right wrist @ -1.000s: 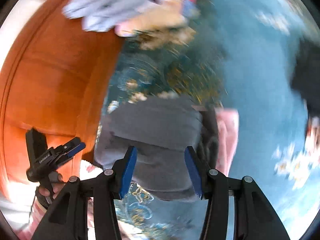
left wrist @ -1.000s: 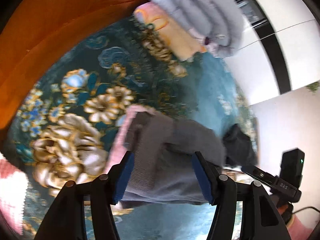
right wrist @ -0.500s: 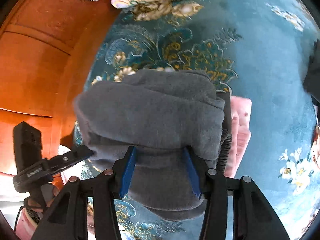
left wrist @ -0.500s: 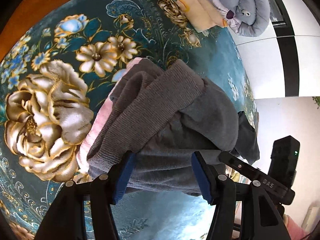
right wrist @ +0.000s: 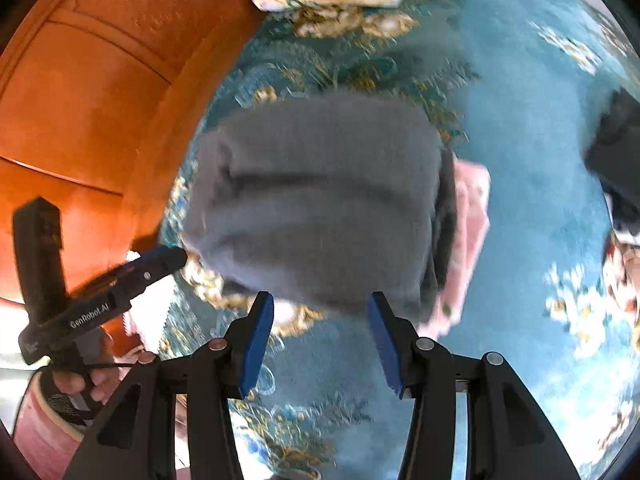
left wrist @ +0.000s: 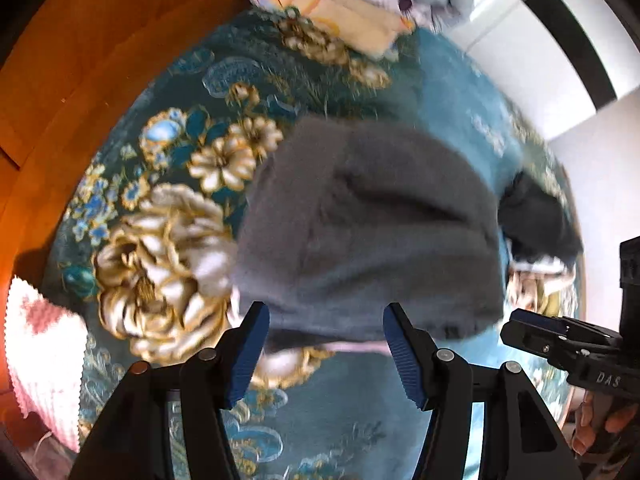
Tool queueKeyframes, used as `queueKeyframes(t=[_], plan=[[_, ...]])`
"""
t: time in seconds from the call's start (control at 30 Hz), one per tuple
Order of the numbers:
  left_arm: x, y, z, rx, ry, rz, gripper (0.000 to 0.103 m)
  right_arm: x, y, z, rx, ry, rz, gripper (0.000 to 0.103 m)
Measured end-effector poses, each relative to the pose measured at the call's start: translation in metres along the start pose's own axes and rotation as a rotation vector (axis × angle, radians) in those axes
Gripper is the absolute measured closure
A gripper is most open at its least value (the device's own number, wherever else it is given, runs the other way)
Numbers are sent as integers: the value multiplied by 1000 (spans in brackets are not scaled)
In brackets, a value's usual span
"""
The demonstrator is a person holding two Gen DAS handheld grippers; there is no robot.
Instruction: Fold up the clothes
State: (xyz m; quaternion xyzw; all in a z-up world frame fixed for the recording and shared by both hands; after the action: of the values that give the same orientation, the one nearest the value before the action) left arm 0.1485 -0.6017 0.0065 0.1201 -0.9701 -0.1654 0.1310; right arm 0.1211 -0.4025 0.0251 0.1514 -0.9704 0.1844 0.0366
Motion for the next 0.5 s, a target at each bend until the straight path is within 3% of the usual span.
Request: queueKeyframes(t=[0.23,0.3,0.5], plan=[[-33,12,5,46,-45,-6,36,-42,3,-2,-77,-26,5,32],[-38,14,4,83,-43,-31,23,-51,6,-3,-80,-31,27,31],[-53,26,-4,140,-5,27,8,-67,11,-4,-117,-16,67,29]])
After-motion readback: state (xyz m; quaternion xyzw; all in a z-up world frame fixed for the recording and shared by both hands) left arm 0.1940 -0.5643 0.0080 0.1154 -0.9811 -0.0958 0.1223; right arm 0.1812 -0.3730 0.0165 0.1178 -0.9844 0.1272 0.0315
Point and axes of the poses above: each gripper's, at about its wrist camera, not at the fingertips, and z roughly the way its jaws point, y to its right, x to its top, the point moved 3 cm from there along z, roughly the way its jaws point
